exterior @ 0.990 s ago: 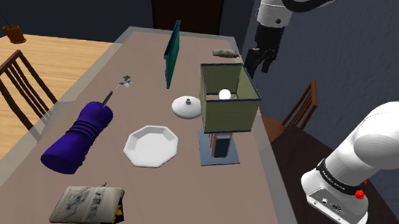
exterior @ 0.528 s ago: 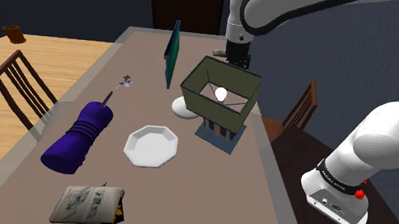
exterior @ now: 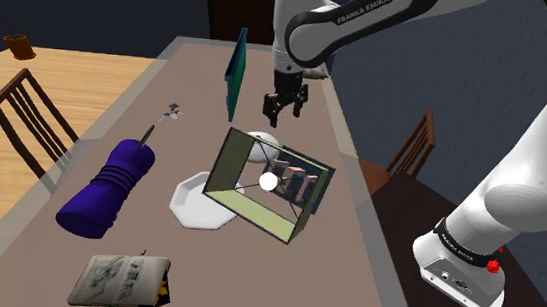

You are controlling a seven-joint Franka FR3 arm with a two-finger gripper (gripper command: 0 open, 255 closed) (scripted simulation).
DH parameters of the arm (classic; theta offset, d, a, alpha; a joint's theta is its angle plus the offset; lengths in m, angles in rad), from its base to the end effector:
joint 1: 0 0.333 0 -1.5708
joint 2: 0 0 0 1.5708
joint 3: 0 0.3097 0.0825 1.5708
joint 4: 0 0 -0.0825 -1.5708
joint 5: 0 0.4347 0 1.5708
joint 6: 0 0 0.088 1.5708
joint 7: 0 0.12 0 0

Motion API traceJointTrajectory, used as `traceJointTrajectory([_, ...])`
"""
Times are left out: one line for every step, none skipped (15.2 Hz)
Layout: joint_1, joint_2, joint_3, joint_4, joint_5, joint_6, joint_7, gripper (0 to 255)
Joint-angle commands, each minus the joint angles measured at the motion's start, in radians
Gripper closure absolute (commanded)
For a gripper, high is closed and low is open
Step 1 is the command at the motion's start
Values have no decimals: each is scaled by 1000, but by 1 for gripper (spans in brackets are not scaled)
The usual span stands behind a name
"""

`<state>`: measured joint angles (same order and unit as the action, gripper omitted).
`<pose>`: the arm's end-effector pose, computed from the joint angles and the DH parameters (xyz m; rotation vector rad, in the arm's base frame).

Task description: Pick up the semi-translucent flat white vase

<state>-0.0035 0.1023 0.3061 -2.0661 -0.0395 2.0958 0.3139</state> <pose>0.5723 0.1753 0.3330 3.1170 0.0143 -0.0991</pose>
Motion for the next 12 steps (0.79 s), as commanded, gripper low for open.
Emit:
traceJointTrajectory([14, 75, 4, 66, -35, 10, 39, 0])
traceJointTrajectory([22, 116, 2, 102, -53, 14, 55, 0])
traceJointTrajectory([30, 156, 0, 139, -70, 17, 71, 0])
traceJointTrajectory([39, 196, -4, 178, -87, 18, 85, 0])
traceJointTrajectory([49, 237, -8, 219, -104, 18, 98, 0])
traceJointTrajectory([59, 277, -12, 261, -119, 16, 111, 0])
traceJointTrajectory([70, 318, -17, 305, -134, 13, 122, 0])
traceJointTrajectory([71, 318, -18, 306, -133, 13, 122, 0])
traceJointTrajectory([72, 324, -19, 301, -136, 24, 124, 0])
traceJointTrajectory([72, 331, -21, 297, -138, 34, 126, 0])
traceJointTrajectory([73, 338, -22, 293, -141, 45, 127, 0])
traceJointTrajectory([74, 345, -24, 289, -144, 55, 129, 0])
